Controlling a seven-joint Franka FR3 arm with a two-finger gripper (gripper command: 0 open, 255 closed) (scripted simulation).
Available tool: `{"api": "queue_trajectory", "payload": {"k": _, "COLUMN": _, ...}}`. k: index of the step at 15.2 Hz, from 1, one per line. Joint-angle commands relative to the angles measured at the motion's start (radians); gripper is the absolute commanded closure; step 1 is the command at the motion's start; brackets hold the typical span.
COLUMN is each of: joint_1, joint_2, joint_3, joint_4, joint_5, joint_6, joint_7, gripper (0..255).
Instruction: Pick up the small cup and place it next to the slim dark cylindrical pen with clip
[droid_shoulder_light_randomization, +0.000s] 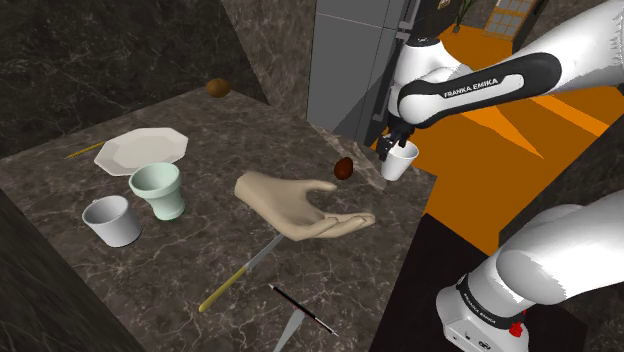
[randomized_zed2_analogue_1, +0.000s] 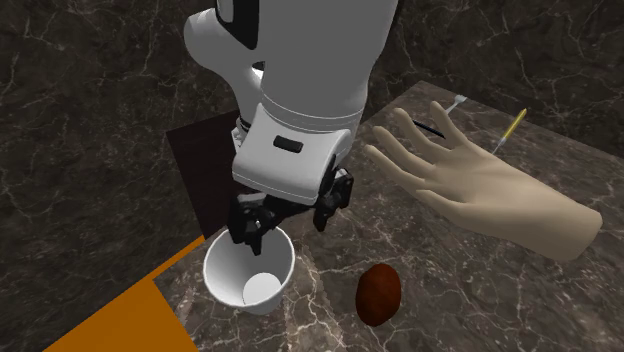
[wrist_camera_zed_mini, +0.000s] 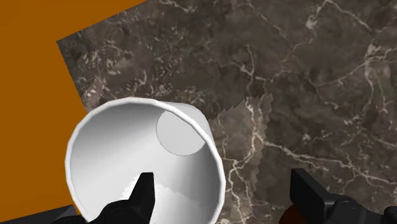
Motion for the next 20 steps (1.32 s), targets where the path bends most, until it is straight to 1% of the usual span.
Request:
{"api": "queue_trajectory", "payload": {"k": 1, "joint_1": -0.004, "joint_2": 0.02, "joint_3": -0.003, "joint_4": -0.009, "joint_5": -0.008, "joint_6": 0.03, "joint_7": 0.003, "gripper": 0}}
{"api": "queue_trajectory", "payload": {"k": 5, "joint_1": -0.013, "joint_2": 0.063, "joint_3": -0.01, "joint_4": -0.035, "joint_5": -0.023, "joint_6": 0.1, "joint_7": 0.011, "gripper": 0}}
{"api": "queue_trajectory", "payload": {"k": 13, "joint_1": -0.013, "joint_2": 0.063, "joint_3": -0.01, "joint_4": -0.035, "joint_5": -0.023, "joint_6": 0.1, "joint_7": 0.011, "gripper": 0}}
{"api": "queue_trajectory", "payload": {"k": 14, "joint_1": -0.013, "joint_2": 0.063, "joint_3": -0.01, "joint_4": -0.035, "joint_5": -0.023, "joint_6": 0.1, "joint_7": 0.011, "gripper": 255}}
{"api": "queue_trajectory", "payload": {"k": 20, "joint_1": -0.013, "joint_2": 0.063, "joint_3": -0.01, "joint_4": -0.035, "joint_5": -0.023, "joint_6": 0.1, "joint_7": 0.011, "gripper": 255}}
